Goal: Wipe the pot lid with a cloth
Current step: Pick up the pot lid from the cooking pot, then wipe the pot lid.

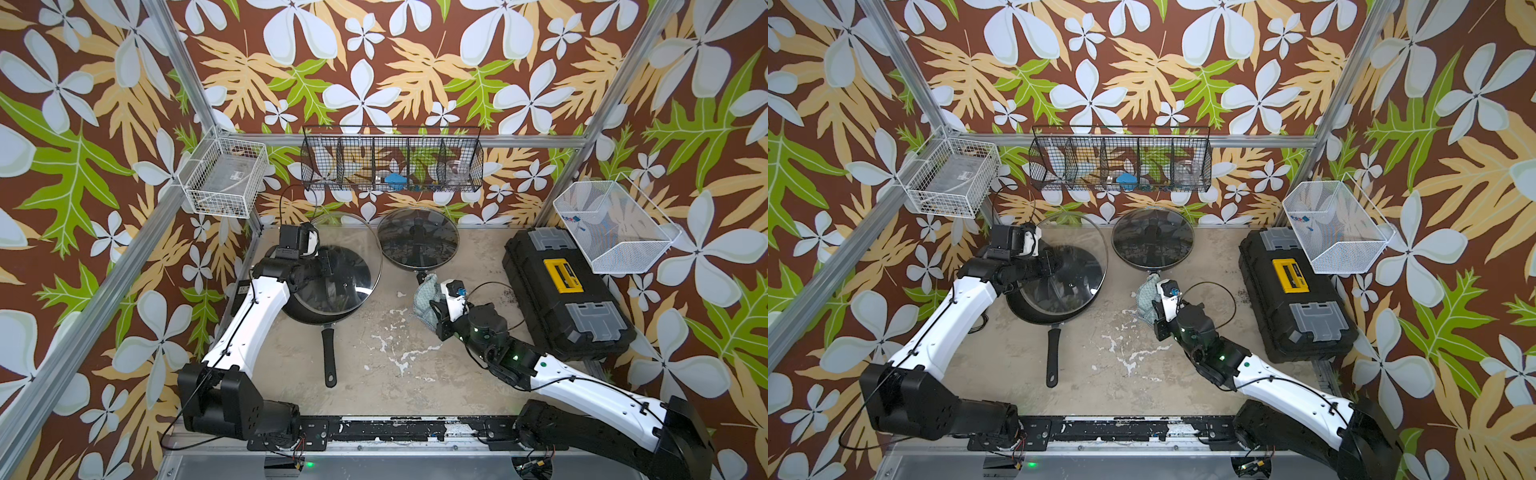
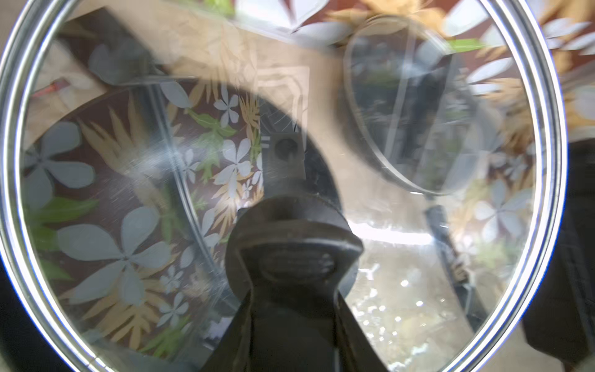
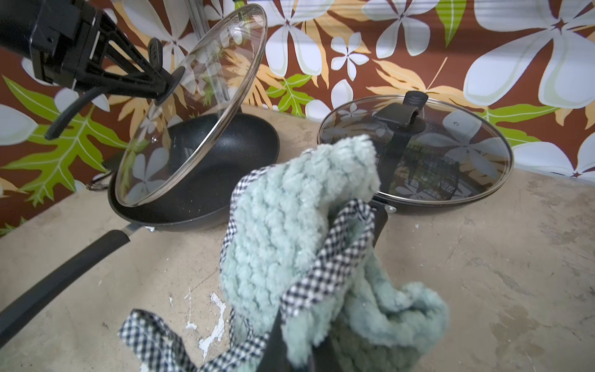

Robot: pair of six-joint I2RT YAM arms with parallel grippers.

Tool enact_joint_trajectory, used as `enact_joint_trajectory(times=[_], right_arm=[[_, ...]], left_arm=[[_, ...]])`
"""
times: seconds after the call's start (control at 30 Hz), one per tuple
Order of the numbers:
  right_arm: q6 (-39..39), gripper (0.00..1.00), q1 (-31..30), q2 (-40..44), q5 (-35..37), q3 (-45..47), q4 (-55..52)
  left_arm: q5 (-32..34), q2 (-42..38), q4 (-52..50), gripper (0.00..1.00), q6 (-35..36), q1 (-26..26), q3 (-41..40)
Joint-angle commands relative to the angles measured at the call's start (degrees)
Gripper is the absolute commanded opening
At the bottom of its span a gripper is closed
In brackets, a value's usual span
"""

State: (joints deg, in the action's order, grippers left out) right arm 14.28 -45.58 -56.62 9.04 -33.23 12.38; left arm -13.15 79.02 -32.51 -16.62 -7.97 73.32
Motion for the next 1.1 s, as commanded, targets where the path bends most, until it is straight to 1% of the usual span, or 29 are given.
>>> enact_joint_trajectory(times=[0.0, 0.1, 0.2, 0.33, 0.5, 0.6, 0.67, 0.73, 0.8, 0.87, 1.0, 1.07], right_arm=[[2.88, 0.0, 2.56, 2.28, -9.57, 0.9, 4.58], [5.21, 0.0, 5.95, 4.57, -16.31, 1.89, 7.45], [8.27, 0.0, 9.33, 6.33, -22.37, 2.97, 10.26], [11.94, 0.0, 12.86, 8.62, -28.34, 4.58, 13.85], [17.97, 0.0, 17.7, 11.54, -34.67, 7.47, 20.59], [22.25, 0.0, 20.1, 12.24, -38.61, 9.18, 26.68], [24.17, 0.0, 20.43, 11.62, -40.74, 9.51, 30.39], [25.78, 0.0, 20.42, 10.43, -42.64, 9.19, 34.03], [26.65, 0.0, 20.31, 8.71, -46.03, 8.17, 36.38], [26.25, 0.0, 20.01, 6.52, -48.93, 5.98, 36.93], [23.87, 0.0, 17.81, 3.53, -51.24, 1.99, 38.01], [23.75, 0.0, 16.61, 1.78, -51.89, 0.55, 40.55]], left_arm=[[-13.49, -1.68, 11.49, 0.0, 2.94, 0.14, -1.08], [-22.82, -1.93, 12.75, 0.0, 4.05, 0.09, -2.35], [-30.24, -2.41, 15.65, 0.0, 4.09, 0.2, -4.08], [-38.92, -4.2, 20.92, 0.0, 3.73, 0.5, -6.54], [-46.39, -6.41, 26.67, 0.0, 2.66, 1.64, -8.82], [-51.58, -6.44, 31.25, 0.0, -0.46, 2.62, -10.02], [-55.04, -6.34, 36.3, 0.0, -4.03, 2.87, -11.18], [-56.88, -6.25, 40.28, 0.0, -6.97, 2.86, -12.0], [-59.19, -6.17, 44.0, 0.0, -9.49, 2.87, -12.52], [-61.03, -6.16, 48.19, 0.0, -12.79, 2.87, -13.22], [-62.29, -6.49, 53.88, 0.0, -17.08, 2.82, -14.45], [-63.47, -6.52, 56.9, 0.0, -19.72, 2.72, -15.14]])
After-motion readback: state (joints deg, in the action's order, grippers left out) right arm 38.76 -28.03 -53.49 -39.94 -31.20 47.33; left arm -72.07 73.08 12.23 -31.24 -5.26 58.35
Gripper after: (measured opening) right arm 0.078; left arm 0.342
